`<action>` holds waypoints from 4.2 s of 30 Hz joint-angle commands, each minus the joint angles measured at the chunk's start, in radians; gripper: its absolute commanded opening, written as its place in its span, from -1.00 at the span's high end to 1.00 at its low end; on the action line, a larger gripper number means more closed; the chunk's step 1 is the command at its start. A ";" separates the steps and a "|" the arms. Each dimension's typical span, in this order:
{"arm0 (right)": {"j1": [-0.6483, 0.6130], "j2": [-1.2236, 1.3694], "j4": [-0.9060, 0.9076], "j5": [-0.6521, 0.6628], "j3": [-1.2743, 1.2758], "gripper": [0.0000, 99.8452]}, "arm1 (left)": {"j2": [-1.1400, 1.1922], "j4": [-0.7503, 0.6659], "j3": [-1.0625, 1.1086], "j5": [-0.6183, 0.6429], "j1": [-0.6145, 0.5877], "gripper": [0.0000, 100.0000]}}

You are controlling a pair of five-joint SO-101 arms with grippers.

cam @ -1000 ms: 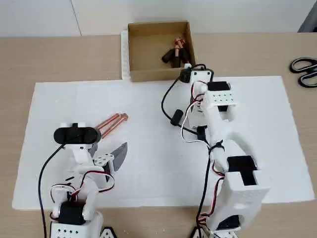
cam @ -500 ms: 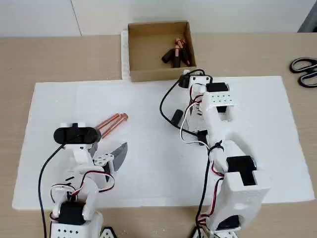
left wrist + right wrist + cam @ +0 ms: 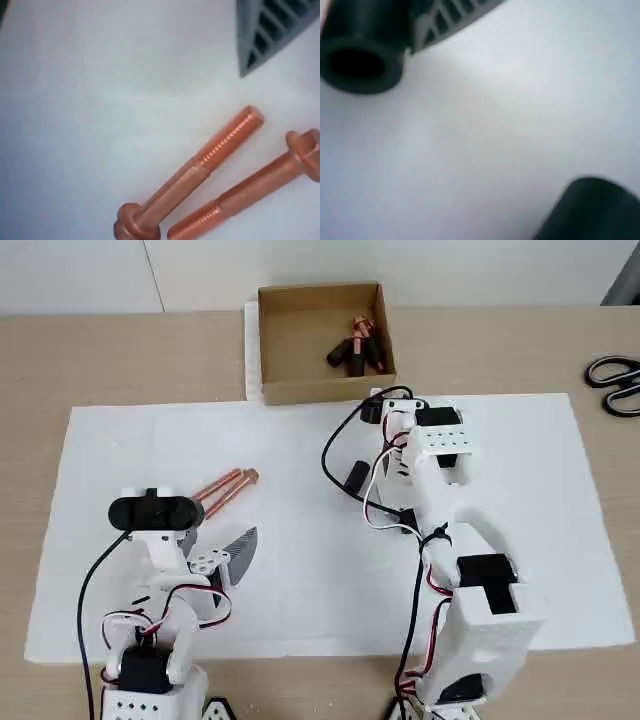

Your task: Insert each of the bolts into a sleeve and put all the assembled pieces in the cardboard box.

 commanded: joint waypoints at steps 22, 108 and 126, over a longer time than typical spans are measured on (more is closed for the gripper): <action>-0.002 -0.082 -0.004 0.017 -0.008 0.99 | -0.008 -0.023 -0.004 0.000 0.005 0.39; 0.099 -0.532 0.220 0.077 0.057 0.99 | 2.199 0.440 -1.859 -0.601 0.035 0.40; 0.094 -0.530 0.206 0.077 0.089 0.99 | 2.286 0.397 -1.851 -0.600 0.037 0.61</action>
